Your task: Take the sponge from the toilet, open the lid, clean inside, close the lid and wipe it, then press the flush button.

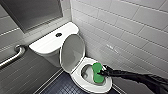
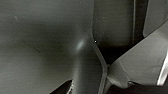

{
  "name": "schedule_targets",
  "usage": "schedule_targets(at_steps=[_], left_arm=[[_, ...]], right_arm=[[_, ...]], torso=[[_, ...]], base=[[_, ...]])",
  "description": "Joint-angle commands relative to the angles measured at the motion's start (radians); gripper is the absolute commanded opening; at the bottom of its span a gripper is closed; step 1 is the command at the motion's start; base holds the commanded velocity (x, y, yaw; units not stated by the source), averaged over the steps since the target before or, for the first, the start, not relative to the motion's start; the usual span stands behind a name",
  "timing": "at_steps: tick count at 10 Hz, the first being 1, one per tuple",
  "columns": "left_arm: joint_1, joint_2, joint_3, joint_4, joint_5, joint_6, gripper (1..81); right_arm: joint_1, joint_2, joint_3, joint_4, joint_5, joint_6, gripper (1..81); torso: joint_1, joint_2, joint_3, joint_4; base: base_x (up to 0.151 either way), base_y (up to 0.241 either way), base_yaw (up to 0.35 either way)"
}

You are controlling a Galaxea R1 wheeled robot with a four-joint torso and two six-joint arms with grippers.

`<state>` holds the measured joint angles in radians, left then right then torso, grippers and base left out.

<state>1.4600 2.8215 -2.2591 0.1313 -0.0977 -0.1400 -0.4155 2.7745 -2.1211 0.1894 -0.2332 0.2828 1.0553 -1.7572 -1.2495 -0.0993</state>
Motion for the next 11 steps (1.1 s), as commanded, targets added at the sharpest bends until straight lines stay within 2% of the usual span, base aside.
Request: schedule_targets(at_steps=[1,7,11], left_arm=[[0.023,0.004,0.016,0.007,0.079,-0.001,81.1],[0.021,0.029,0.013,0.011,0.079,0.005,81.1],[0.020,0.049,-0.031,0.010,0.079,0.007,81.1]], right_arm=[[0.138,-0.080,0.092,0.018,-0.025,0.026,1.0],[0.065,-0.229,0.175,0.018,0.031,0.046,1.0],[0.019,-0.353,0.289,0.018,0.073,0.073,1.0]], torso=[[0.000,0.000,0.000,0.000],[0.000,0.000,0.000,0.000],[0.000,0.000,0.000,0.000]], base=[[0.000,0.000,0.000],[0.000,0.000,0.000],[0.000,0.000,0.000]])
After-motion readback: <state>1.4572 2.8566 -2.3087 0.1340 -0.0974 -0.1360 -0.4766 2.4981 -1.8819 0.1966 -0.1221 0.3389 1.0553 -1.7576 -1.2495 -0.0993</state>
